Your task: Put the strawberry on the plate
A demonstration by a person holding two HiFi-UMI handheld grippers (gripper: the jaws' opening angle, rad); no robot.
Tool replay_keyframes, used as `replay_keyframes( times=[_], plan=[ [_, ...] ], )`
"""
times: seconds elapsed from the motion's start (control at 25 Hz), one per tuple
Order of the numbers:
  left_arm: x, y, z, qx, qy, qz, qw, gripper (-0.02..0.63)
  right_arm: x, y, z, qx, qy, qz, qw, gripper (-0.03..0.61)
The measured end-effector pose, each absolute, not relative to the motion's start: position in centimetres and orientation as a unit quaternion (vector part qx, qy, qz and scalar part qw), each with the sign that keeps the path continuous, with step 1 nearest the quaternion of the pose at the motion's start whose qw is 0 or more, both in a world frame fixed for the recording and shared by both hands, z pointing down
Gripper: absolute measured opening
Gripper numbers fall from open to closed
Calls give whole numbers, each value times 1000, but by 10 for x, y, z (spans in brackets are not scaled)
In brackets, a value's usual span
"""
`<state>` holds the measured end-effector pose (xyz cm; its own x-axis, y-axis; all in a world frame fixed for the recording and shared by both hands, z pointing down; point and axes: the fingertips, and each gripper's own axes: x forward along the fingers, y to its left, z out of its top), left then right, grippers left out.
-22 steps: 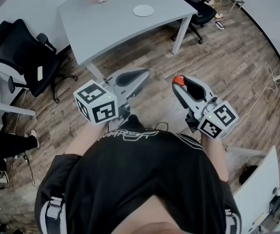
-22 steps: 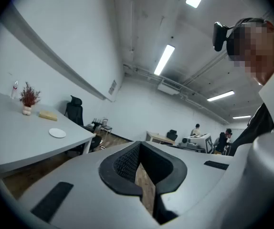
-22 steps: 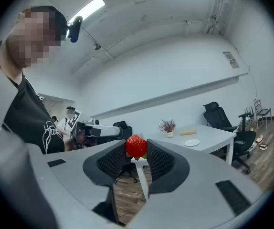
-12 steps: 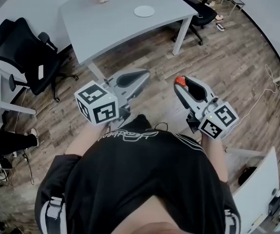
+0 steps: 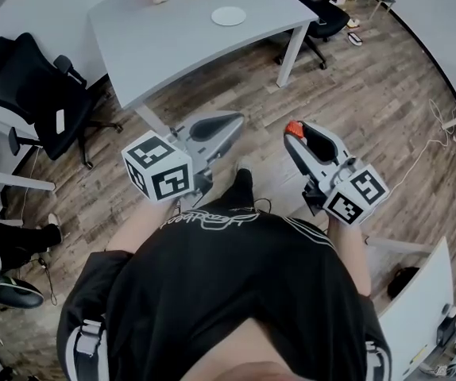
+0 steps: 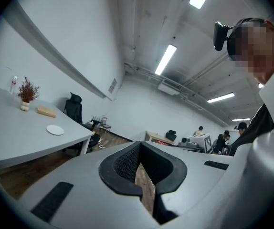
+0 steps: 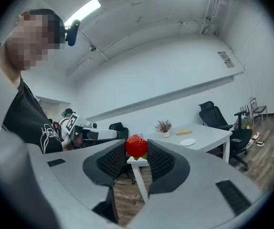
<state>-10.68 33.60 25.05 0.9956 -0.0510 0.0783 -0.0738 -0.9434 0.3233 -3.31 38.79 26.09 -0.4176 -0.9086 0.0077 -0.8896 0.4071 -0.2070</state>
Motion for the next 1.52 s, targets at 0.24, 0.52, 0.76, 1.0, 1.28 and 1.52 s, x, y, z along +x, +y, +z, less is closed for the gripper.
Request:
replay_keyframes(
  times=[0.24,0.52,0.76,1.0,1.28,1.52],
  plan=[
    [-88,304,261,984,-28,36,174,6,-15,355,273,-541,834,-96,42,132],
    [-59,223,277,979,-43,40,195,6,17,277,285,-535,837,-113,38,132],
    [-22,139,287,975,-53,43,213,6,53,193,293,-527,839,-134,27,132],
    [5,55,292,971,-68,45,223,6,84,106,293,-518,843,-147,18,132],
    [13,-29,298,968,-95,41,229,6,99,25,292,-497,855,-150,14,132],
    [25,-58,298,969,-95,48,221,8,109,-6,294,-496,855,-148,20,132]
  ],
)
